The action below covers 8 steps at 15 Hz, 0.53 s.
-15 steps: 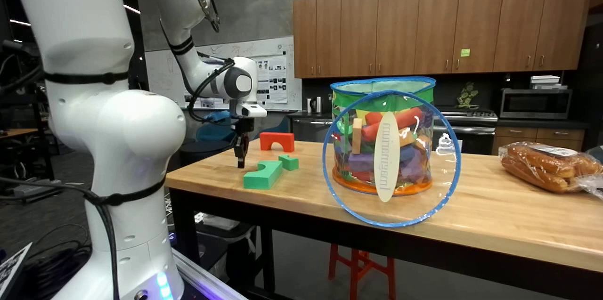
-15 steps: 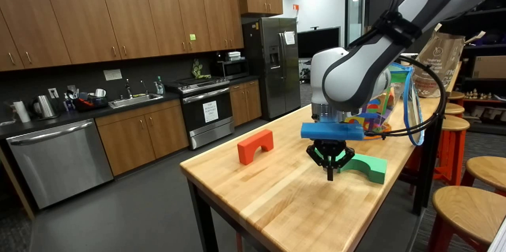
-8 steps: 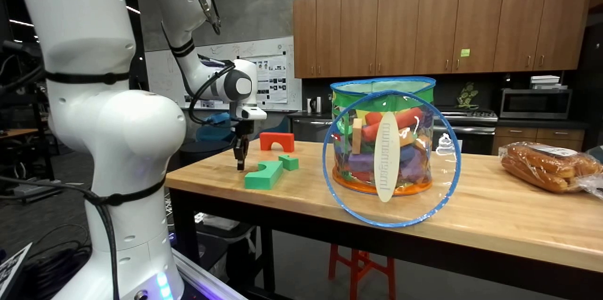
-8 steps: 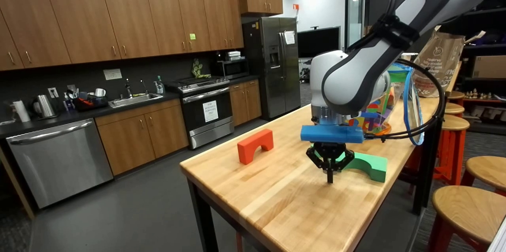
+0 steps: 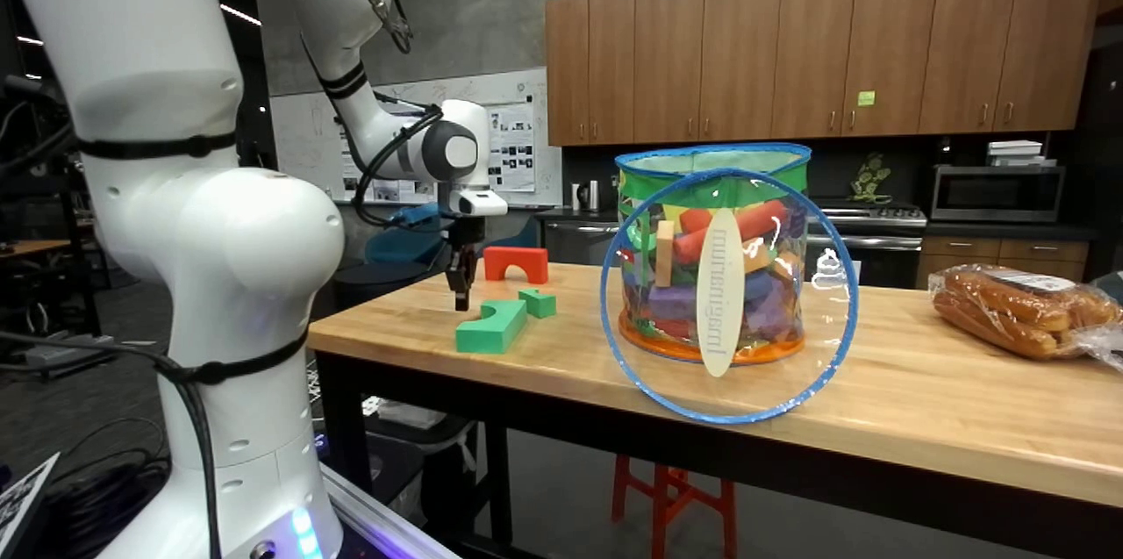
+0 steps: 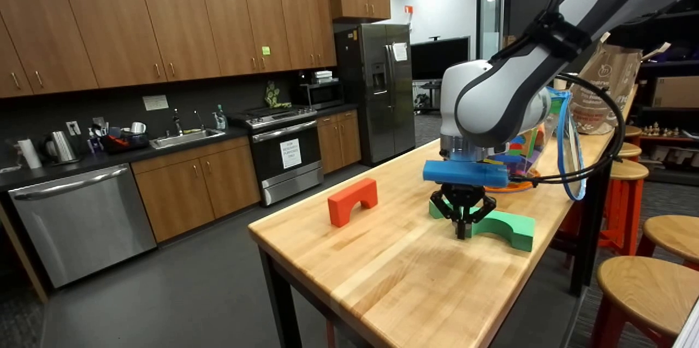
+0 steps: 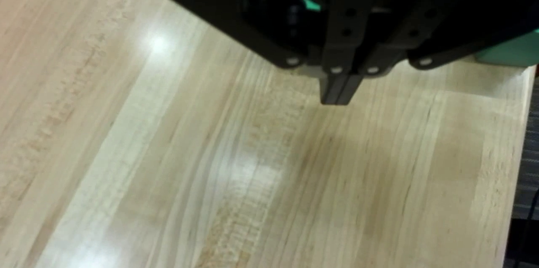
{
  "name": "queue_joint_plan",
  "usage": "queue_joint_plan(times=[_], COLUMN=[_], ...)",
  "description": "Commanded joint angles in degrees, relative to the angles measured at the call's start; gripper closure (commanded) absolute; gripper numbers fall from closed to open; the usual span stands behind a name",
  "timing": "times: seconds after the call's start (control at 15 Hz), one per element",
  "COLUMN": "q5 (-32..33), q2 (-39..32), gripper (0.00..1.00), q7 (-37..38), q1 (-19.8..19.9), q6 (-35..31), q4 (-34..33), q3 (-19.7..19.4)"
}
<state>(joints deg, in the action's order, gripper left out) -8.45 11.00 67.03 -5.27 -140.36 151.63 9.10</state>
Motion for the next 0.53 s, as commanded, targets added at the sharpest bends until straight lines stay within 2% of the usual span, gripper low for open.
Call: queue_joint_plan(times=[0.0,0.47], q5=[-1.3,-3.3], q2=[5.6,13.8], gripper=[0.70,0.24], q7=[0.9,3.8], q1=[1.2,3.3], q6=[-1.3,-1.5], q4=[4.2,10.4], q3=[-0.9,-1.2])
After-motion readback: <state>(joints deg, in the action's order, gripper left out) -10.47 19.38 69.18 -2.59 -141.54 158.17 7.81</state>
